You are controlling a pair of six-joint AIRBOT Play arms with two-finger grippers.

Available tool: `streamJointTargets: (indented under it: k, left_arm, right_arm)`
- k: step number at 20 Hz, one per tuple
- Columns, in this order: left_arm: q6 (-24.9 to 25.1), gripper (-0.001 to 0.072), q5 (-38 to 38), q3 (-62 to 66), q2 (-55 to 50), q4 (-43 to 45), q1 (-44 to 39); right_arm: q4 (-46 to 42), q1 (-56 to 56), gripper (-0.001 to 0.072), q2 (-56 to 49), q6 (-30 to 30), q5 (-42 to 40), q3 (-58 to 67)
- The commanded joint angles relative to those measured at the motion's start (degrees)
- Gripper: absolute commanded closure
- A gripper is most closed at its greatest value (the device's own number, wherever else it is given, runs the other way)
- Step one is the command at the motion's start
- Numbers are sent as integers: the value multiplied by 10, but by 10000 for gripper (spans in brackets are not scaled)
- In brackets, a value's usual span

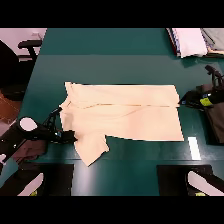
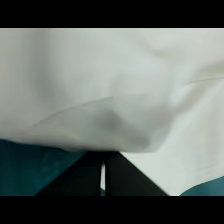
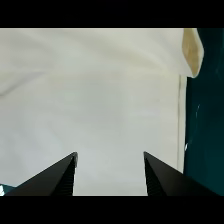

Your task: Fold the shirts.

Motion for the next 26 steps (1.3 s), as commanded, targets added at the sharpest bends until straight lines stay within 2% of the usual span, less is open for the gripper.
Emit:
streamJointTargets:
  k: [1,7,10,11,12,13,14,16,18,23,26]
  left_arm:
    - [5,683,-32,33,1,5,-4]
    - [4,683,-37,86,1,16,-4]
    - [4,683,-31,92,1,17,-4]
    - [4,682,-32,92,1,18,-4]
    - [4,682,-35,92,1,20,-4]
    - [4,683,-40,92,1,23,-4]
    - [4,683,-52,92,1,29,-4]
    - [3,684,-90,101,1,51,-4]
    - [3,685,-125,113,10,57,-4]
    - [-33,685,-206,129,116,73,-4]
    - [-43,684,-222,178,130,74,-4]
  right_arm:
    - [-41,-50,231,6,-5,67,-43]
    - [-37,-213,229,35,-12,49,-251]
    - [49,-224,236,23,-48,1,-298]
    - [73,-217,274,13,-53,-13,-303]
    - [87,-205,284,2,-57,-27,-303]
    - [90,-191,349,-7,-57,-40,-299]
    - [87,-172,504,-13,-61,-43,-291]
    - [83,-139,685,-9,-65,-41,-269]
    - [75,-118,696,21,-65,-19,-248]
    - [-41,-105,696,155,-47,101,-198]
    - [-42,-103,697,190,-24,96,-158]
